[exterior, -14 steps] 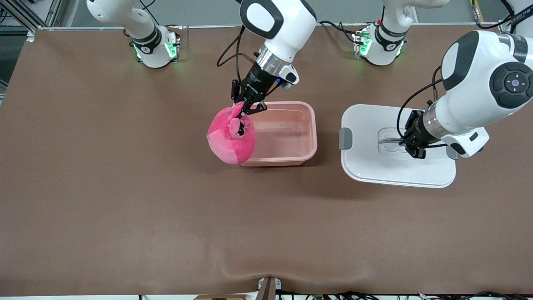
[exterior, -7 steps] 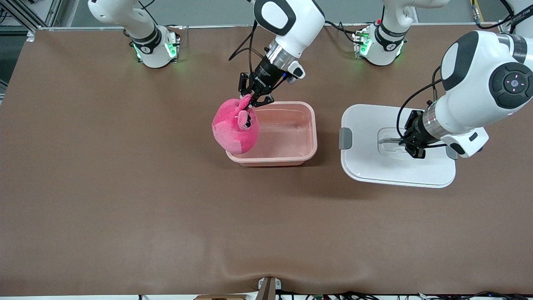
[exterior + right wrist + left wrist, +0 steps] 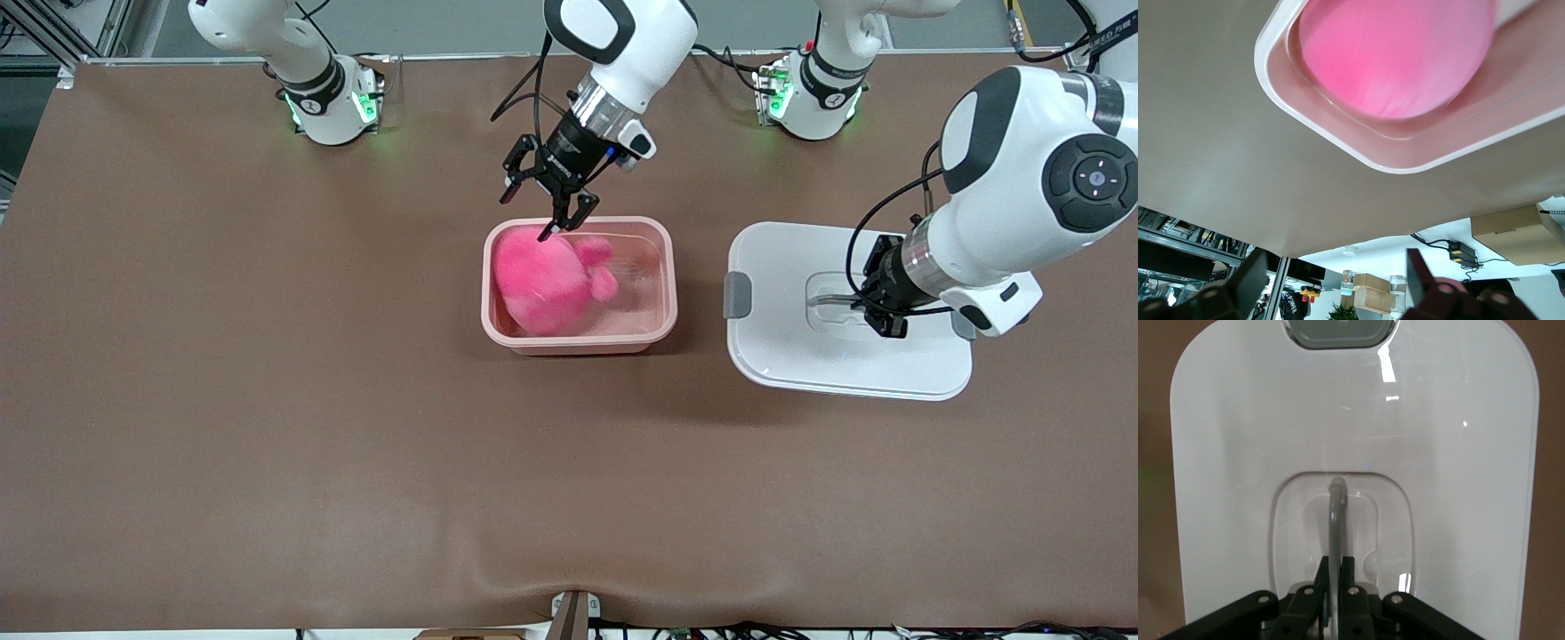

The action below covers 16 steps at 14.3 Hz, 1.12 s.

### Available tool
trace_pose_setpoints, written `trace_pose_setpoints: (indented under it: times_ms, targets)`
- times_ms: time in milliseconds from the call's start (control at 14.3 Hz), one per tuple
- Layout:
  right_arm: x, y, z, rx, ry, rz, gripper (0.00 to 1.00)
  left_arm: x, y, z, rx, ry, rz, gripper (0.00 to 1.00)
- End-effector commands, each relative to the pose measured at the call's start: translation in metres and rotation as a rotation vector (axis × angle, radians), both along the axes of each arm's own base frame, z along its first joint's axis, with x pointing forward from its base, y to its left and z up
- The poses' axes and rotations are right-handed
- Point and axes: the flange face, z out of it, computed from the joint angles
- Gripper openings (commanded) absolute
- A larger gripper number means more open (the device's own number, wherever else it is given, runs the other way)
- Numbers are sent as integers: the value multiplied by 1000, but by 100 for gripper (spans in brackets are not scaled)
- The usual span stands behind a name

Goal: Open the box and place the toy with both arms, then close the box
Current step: 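Carry the pink toy over the open box with the right gripper and release, then withdraw the right gripper while the left gripper carries the lid toward the box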

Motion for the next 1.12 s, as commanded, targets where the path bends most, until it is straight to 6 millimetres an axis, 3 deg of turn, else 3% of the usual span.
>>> trace_pose_setpoints:
  times_ms: [0, 279, 767, 837, 1046]
  targets:
    - [2, -6, 15, 10, 10, -39, 100, -10, 3, 8, -6, -8, -17, 0]
    - [32, -31, 29, 52, -18, -163, 100, -10, 3, 7, -7, -5, -16, 0]
    - [104, -109, 70, 216, -184, -515, 100, -12, -5, 7, -15, -4, -25, 0]
    - [115, -123, 74, 237, -181, -558, 100, -12, -6, 7, -15, -4, -27, 0]
    - [162, -191, 87, 380, -87, -770, 100, -17, -26, 7, -20, -2, -41, 0]
